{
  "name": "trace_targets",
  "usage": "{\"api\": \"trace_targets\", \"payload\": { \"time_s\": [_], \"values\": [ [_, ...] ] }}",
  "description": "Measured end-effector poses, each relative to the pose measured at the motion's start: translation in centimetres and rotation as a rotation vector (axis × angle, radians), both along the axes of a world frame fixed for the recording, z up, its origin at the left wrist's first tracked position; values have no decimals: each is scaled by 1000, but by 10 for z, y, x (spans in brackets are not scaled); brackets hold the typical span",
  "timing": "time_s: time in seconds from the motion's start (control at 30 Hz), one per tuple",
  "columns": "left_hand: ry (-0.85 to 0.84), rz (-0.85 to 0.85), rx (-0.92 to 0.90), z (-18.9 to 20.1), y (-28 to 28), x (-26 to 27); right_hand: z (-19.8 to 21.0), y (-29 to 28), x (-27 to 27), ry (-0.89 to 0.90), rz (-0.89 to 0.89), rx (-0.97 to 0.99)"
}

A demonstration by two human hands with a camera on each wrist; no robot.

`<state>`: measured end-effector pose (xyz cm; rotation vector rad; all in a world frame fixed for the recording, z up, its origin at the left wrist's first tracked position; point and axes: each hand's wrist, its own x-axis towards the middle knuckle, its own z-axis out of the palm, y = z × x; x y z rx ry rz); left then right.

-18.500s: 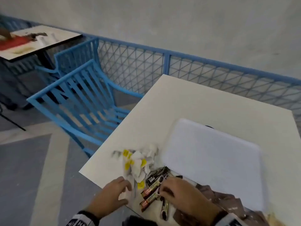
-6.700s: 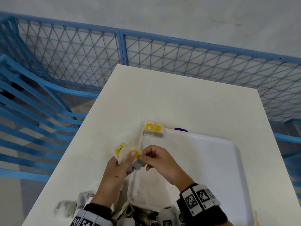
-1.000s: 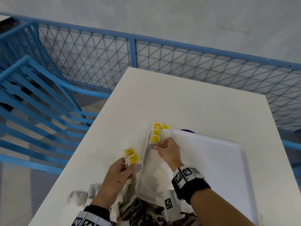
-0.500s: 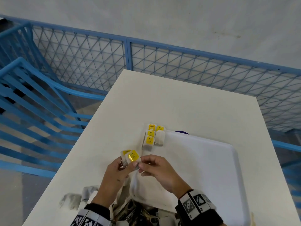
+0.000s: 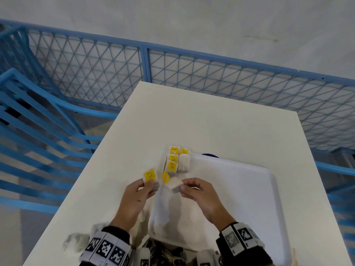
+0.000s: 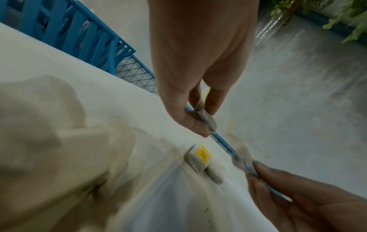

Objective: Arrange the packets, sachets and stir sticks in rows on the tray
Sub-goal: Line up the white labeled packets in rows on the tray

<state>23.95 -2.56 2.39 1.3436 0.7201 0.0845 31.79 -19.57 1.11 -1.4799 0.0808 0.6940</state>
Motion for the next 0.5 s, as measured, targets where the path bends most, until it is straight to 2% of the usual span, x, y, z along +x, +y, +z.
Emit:
{"api": "trace_targets", "payload": {
  "time_s": [0.07,0.13,0.3,0.43,0.5],
  "values": [
    [30,-53,80,-2,4,6,-3,-5,7,-18,-114,-47],
    [46,-99,142,-3,6,12,-5,-7,12,-11,-136,-47],
    [-15,-104,87,10,-1,20,-3,-4,7,-12,117,-45],
    [-84,-16,76,23,4,22,-1,-6,4,-118,305,-219],
    [-120,56,81,27,12,23,-1,-10,6,-147,295,-288]
  ]
}}
